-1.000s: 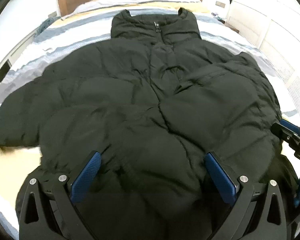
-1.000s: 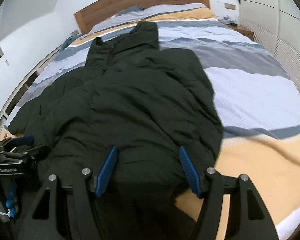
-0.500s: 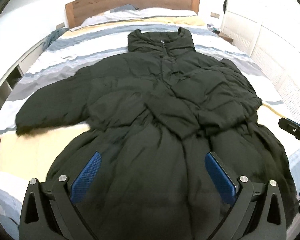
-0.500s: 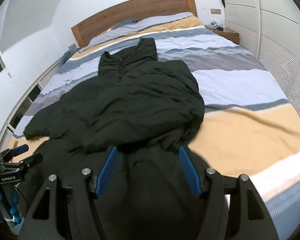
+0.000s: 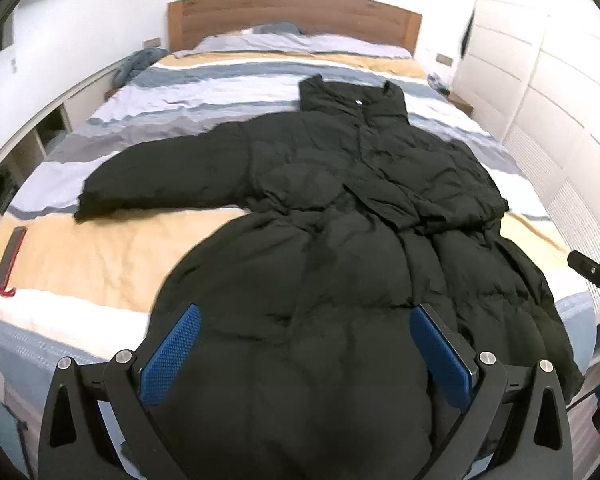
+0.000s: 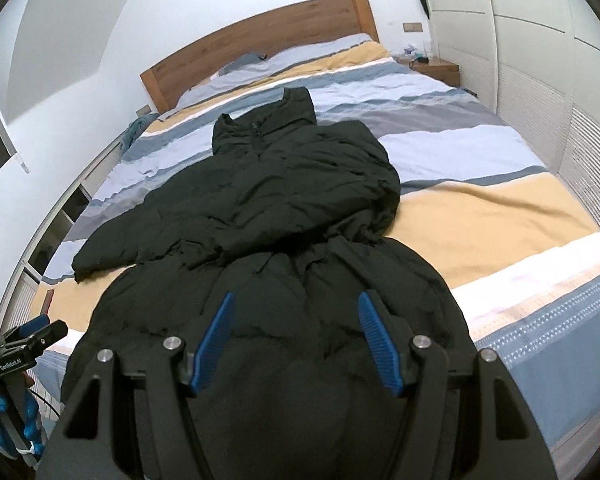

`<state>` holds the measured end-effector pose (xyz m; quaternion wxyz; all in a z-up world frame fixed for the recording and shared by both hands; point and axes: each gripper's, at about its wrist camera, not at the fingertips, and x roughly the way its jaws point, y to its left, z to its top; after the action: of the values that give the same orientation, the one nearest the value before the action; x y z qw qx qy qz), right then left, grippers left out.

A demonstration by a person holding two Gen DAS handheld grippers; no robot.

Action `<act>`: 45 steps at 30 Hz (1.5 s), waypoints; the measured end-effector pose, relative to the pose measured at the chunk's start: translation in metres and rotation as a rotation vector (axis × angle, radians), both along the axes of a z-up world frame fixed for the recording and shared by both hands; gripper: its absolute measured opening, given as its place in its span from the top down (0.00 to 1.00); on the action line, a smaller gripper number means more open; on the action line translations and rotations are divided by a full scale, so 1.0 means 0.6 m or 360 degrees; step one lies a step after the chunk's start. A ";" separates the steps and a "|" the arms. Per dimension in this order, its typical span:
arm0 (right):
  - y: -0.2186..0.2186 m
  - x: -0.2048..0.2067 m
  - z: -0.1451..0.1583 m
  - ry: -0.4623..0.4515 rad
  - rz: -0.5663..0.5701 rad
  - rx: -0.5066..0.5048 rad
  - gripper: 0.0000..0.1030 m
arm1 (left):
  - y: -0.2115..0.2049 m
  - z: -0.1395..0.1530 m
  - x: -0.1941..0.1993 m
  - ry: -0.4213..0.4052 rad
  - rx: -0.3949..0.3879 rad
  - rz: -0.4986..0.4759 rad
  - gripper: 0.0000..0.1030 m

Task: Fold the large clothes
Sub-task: 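Move the left gripper toward the other sleeve cuff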

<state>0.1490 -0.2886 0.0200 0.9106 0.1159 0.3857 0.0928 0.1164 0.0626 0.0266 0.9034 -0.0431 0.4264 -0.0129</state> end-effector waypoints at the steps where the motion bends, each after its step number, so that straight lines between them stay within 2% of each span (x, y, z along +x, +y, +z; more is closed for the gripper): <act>1: 0.003 -0.007 0.006 -0.0012 0.0003 -0.0003 0.39 | 0.010 0.008 -0.010 -0.0015 -0.0003 0.0019 0.01; 11: 0.028 -0.044 0.053 -0.0111 0.0053 0.0001 0.39 | 0.055 0.063 -0.069 -0.0124 0.0015 0.0113 0.01; 20: 0.046 -0.055 0.070 -0.0144 0.0095 -0.0013 0.39 | 0.081 0.072 -0.090 -0.0124 0.0018 0.0192 0.01; 27: 0.037 -0.077 0.080 -0.0163 0.0093 -0.0037 0.39 | 0.083 0.092 -0.097 -0.0148 0.0043 0.0174 0.01; 34: 0.027 -0.085 0.085 -0.0178 0.0082 -0.0031 0.39 | 0.112 0.115 -0.086 -0.0166 0.0032 0.0219 0.01; 45: 0.015 -0.045 0.069 -0.0159 0.0035 -0.0005 0.39 | 0.177 0.103 -0.033 -0.0179 0.0042 0.0326 0.01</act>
<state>0.1222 -0.2794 0.0612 0.9279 0.1053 0.3411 0.1079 0.0967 0.1690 0.0883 0.9231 -0.0738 0.3684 0.0825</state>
